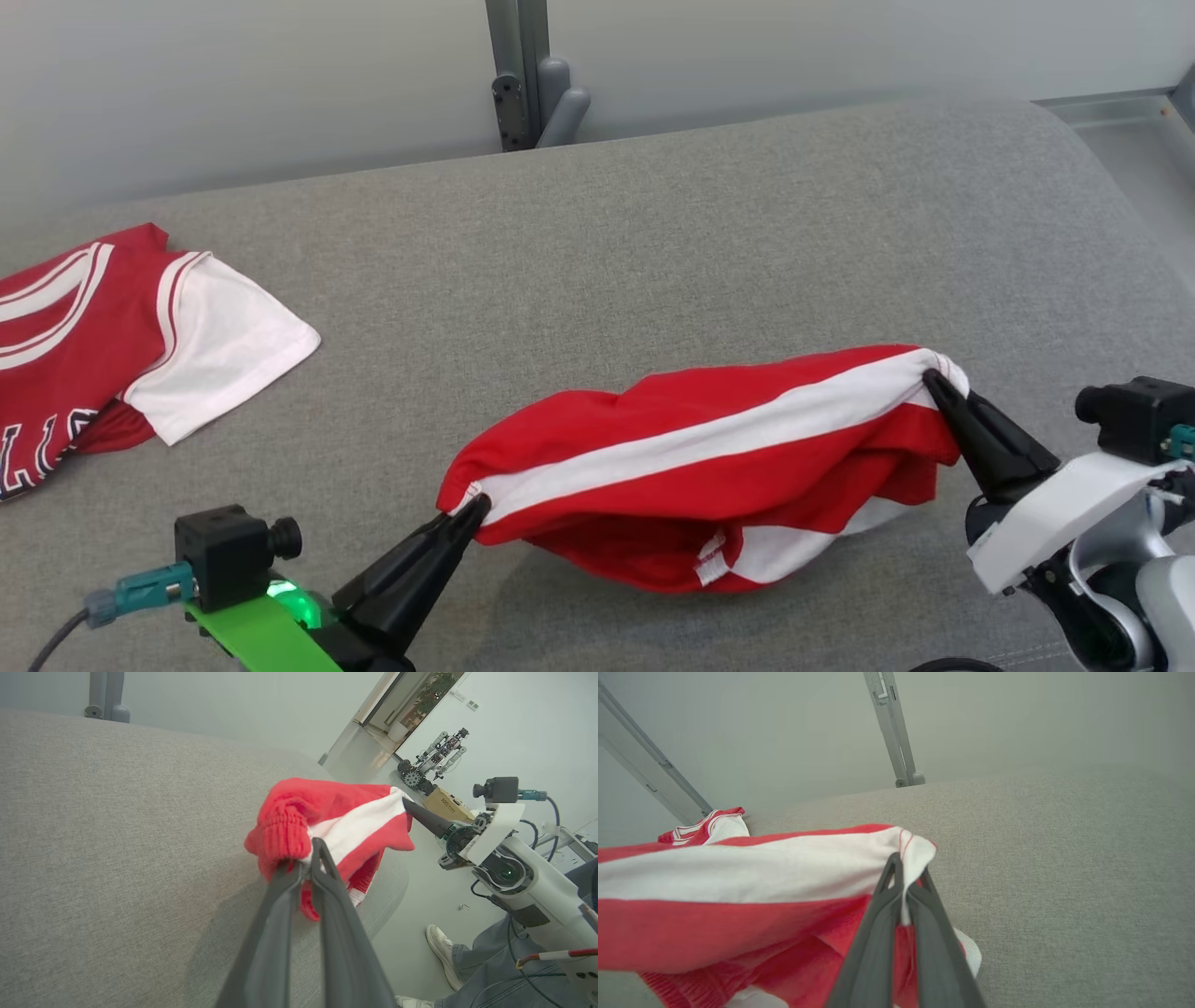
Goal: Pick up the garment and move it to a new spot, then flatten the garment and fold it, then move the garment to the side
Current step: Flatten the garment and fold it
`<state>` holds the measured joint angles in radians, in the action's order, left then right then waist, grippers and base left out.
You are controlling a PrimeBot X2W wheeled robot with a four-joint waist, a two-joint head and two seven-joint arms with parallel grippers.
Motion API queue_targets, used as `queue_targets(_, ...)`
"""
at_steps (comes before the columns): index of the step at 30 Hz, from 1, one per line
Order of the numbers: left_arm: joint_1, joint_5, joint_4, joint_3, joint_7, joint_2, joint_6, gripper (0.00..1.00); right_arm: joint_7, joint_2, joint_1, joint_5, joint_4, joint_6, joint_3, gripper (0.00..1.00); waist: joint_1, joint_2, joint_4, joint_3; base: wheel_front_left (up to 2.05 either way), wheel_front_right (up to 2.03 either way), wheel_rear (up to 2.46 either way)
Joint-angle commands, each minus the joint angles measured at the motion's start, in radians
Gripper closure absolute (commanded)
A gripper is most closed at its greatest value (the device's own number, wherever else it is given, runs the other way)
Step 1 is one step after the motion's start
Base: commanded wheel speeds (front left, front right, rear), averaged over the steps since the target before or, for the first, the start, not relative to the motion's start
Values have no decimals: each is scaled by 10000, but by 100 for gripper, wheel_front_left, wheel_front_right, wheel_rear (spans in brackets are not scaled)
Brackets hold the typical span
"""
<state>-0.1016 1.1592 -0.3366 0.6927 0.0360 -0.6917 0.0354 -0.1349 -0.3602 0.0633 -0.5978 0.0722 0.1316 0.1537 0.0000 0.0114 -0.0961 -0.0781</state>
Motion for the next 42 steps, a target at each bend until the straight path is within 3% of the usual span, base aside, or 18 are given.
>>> queue_targets(1, -42, -205, -264, -131, -41, -258, -90, 100, -226, -106, -115, -291, 462, -18, -283, 100, 0, -114, -108, -383, 0, 0, 0)
queue_targets(9, -573, -235, -1164, -775, -243, -903, -350, 100, -1206, -246, 79, -857, 1940, -21, -1286, 100, 0, -114, -114, -1424, 0, 0, 0)
queue_targets(22, -565, -159, -1912, -1387, -328, -1631, -718, 100, -1158, 201, 23, -1221, 2196, -19, -1768, 100, 0, -114, -230, -2322, 0, 0, 0)
queue_targets(27, -1072, -108, -2052, -1347, -690, -1682, -529, 100, -1096, 163, 437, -1441, 1995, -16, -1398, 100, 0, -114, -175, -2615, 0, 0, 0)
queue_targets(31, -2376, 169, -1780, -1458, -1581, -1720, -149, 100, -1333, -25, 1727, -1416, 1735, -15, -1133, 100, 0, -114, 33, -3321, 0, 0, 0)
queue_targets(34, -4306, 358, -944, -1585, -2613, -1486, 187, 100, -1530, 66, 3627, -1129, 1171, -15, -1019, 100, 0, -114, 284, -3970, 0, 0, 0)
queue_targets(36, -5972, 246, -53, -1582, -3244, -1008, 295, 100, -1573, 173, 5251, -613, 565, -15, -1047, 100, 0, -114, 481, -4402, 0, 0, 0)
queue_targets(39, -8660, -466, 1848, -1603, -3625, -16, 137, 100, -1320, 961, 7993, 423, -781, -12, -1278, 100, 0, -114, 635, -4948, 0, 0, 0)
queue_targets(42, -11156, -1626, 3902, -1662, -3104, 997, 0, 100, -589, 2244, 10738, 1655, -2399, -12, -1815, 100, 0, -114, 618, -5468, 0, 0, 0)
